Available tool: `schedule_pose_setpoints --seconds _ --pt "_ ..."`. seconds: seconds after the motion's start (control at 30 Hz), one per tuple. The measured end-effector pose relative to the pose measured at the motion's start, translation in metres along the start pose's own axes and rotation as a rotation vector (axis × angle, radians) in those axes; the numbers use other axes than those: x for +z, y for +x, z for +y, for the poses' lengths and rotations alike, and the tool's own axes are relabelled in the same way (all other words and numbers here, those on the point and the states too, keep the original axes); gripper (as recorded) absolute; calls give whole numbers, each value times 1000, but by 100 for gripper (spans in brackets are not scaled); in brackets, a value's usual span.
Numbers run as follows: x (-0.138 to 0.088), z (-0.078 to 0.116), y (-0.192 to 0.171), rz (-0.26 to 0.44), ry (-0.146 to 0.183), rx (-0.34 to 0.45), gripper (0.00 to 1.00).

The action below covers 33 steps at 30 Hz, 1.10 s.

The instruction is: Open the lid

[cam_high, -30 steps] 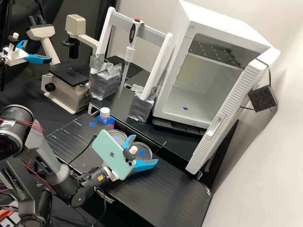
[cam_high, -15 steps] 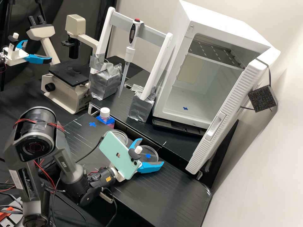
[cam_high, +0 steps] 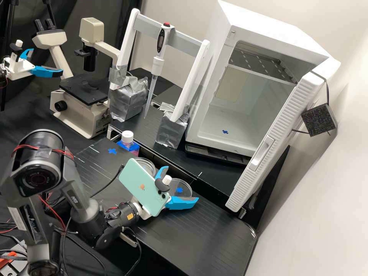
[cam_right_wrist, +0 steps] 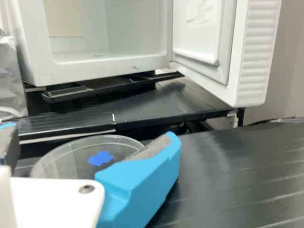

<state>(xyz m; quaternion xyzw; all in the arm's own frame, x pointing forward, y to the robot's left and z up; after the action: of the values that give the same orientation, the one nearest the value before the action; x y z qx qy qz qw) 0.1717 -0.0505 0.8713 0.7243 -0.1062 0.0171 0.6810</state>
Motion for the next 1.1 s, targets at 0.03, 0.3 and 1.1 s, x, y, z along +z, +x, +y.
schedule_pose_setpoints --seconds 0.03,0.3,1.1 --pt "-1 0 -4 0 3 5 100" --pt "-27 10 -27 88 16 80 100" --pt "-104 -40 -39 414 1 30 100"
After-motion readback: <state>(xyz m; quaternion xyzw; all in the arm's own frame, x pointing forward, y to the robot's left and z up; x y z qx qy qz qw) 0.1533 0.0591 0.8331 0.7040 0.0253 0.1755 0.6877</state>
